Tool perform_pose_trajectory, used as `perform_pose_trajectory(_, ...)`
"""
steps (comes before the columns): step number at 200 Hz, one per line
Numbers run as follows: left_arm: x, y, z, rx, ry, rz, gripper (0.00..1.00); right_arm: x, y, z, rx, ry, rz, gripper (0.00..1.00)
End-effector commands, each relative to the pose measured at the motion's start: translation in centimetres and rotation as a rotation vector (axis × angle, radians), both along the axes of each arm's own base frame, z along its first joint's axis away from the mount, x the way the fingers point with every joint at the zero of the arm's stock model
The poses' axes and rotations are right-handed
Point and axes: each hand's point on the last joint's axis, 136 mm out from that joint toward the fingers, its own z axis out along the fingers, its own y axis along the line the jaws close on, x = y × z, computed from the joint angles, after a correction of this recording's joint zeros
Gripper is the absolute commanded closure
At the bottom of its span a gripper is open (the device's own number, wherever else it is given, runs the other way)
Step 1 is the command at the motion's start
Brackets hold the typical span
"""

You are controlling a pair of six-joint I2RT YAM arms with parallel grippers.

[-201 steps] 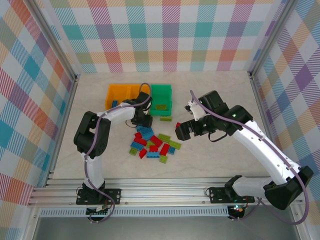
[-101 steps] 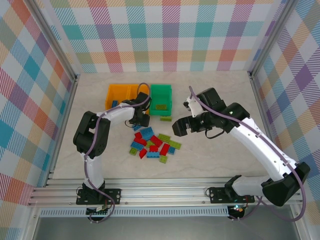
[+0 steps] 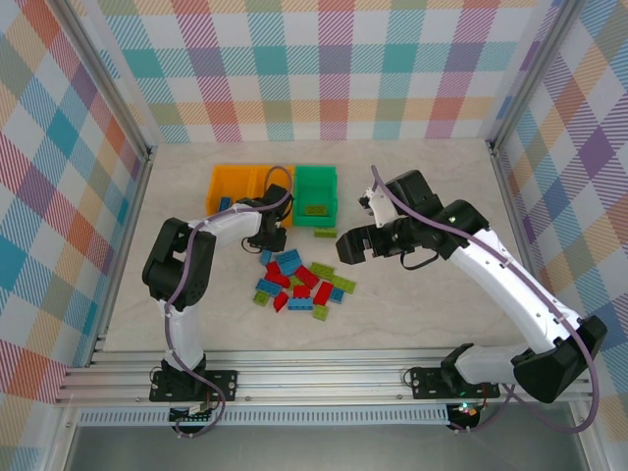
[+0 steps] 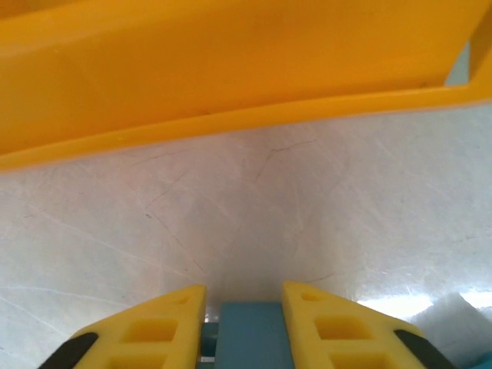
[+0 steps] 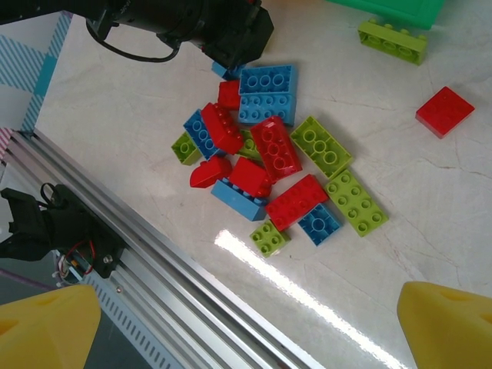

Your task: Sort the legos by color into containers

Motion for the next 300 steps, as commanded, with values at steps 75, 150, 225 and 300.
perform_pose_trajectory(75, 6.7, 8.8, 17.0, 0.023, -0.529, 0.331, 1.0, 0.7, 2.0, 1.5, 0.121, -0.02, -0.022, 0.0)
perform_pose_trajectory(150, 15.0, 11.6, 15.1, -0.066, -0.544, 0.386, 0.57, 0.6, 0.6, 0.5, 0.073, -0.032, -0.072, 0.0)
perform_pose_trajectory(225, 4.8, 4.6, 26.2, -0.383, -0.661, 0.157, 0.41, 9.2, -4.1, -10.3, -0.313, 0.116, -0.579, 0.07)
perform_pose_trajectory(300, -17.6, -4.4, 23.9, -0.277, -0.587, -0.892, 0.13, 15.7, -0.6, -19.9, -0.416, 0.247, -0.66, 0.16)
